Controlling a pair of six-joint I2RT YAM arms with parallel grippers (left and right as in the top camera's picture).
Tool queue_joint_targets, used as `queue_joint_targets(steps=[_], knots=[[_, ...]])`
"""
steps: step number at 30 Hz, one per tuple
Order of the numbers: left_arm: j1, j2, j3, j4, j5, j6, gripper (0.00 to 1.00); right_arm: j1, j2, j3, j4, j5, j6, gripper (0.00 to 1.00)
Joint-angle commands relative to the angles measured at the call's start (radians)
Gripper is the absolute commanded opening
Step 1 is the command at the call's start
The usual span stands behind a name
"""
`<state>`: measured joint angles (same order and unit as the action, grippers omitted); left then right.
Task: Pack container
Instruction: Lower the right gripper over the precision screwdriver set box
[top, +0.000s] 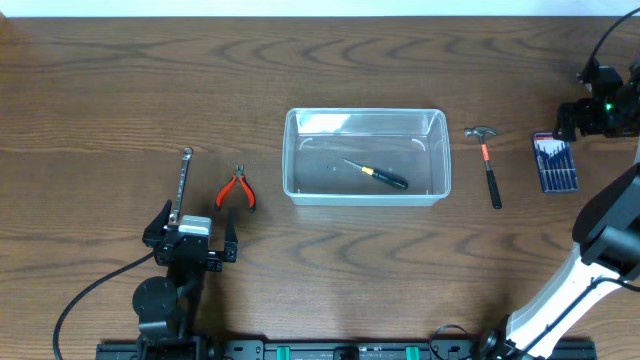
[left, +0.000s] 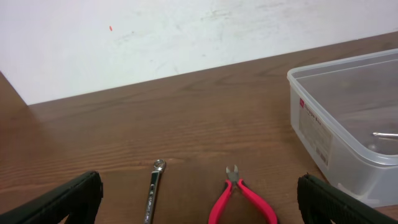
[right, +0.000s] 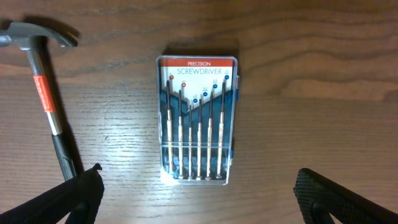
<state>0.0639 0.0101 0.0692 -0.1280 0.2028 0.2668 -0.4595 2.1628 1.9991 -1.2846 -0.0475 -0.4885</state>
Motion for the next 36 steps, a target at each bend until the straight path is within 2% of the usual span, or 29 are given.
queue_joint_targets(steps=[1, 7, 36], knots=[[0.004, -0.006, -0.029, -0.008, -0.005, 0.009, 0.98, 0.010, 0.025, -0.001, -0.010, 0.015, 0.048, 0.99], [0.004, -0.006, -0.029, -0.008, -0.005, 0.009, 0.98, 0.011, 0.067, -0.001, -0.048, 0.016, 0.064, 0.99], [0.004, -0.006, -0.029, -0.008, -0.005, 0.009, 0.98, 0.027, 0.205, -0.001, -0.014, 0.070, 0.029, 0.99]])
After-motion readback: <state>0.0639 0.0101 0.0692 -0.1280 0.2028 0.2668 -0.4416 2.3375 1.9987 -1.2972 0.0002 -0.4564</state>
